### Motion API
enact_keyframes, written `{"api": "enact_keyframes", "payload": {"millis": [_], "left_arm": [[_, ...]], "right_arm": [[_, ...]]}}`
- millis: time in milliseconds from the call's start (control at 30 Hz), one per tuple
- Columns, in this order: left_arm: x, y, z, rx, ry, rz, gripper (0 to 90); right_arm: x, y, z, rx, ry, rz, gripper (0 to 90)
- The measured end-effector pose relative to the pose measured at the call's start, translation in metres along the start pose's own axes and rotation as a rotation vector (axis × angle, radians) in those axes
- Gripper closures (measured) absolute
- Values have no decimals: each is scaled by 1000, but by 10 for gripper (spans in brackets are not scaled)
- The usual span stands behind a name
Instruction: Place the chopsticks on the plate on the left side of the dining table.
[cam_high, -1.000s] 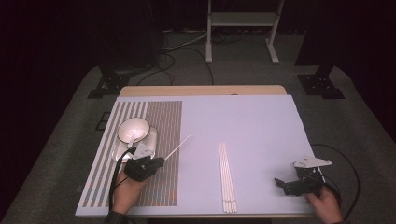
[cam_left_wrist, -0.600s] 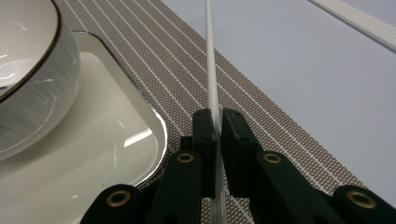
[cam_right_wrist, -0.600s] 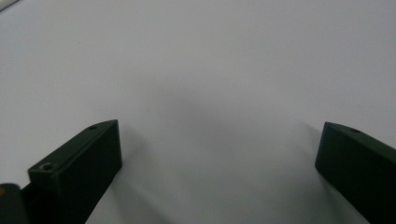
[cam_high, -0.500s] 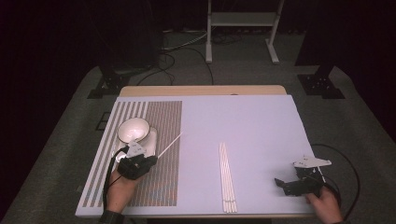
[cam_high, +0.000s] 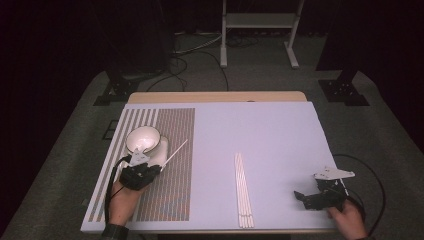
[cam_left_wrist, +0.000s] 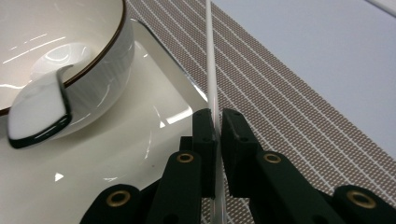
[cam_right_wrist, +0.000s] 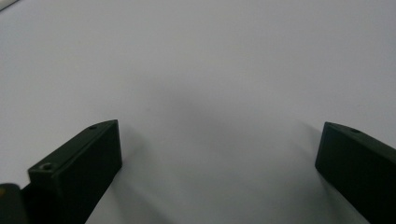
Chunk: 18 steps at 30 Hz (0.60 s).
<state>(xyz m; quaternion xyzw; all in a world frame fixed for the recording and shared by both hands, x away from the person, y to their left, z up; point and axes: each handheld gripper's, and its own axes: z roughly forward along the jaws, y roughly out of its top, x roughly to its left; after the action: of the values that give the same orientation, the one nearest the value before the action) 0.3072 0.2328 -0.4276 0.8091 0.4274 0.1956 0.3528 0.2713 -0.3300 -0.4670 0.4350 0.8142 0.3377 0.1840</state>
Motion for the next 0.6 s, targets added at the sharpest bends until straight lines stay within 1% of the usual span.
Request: {"api": "enact_keyframes", "payload": {"millis": [133,300,600], "left_arm": [[4,-1,0,9,11,3,840],[10,-2,0,6,26,-3,840],[19,-4,-2,-1,33,-24,840]], "right_arm": [[0,0,0,0,0,0,0],[0,0,0,0,0,0,0],[0,0,0,-1,0,0,0]]}}
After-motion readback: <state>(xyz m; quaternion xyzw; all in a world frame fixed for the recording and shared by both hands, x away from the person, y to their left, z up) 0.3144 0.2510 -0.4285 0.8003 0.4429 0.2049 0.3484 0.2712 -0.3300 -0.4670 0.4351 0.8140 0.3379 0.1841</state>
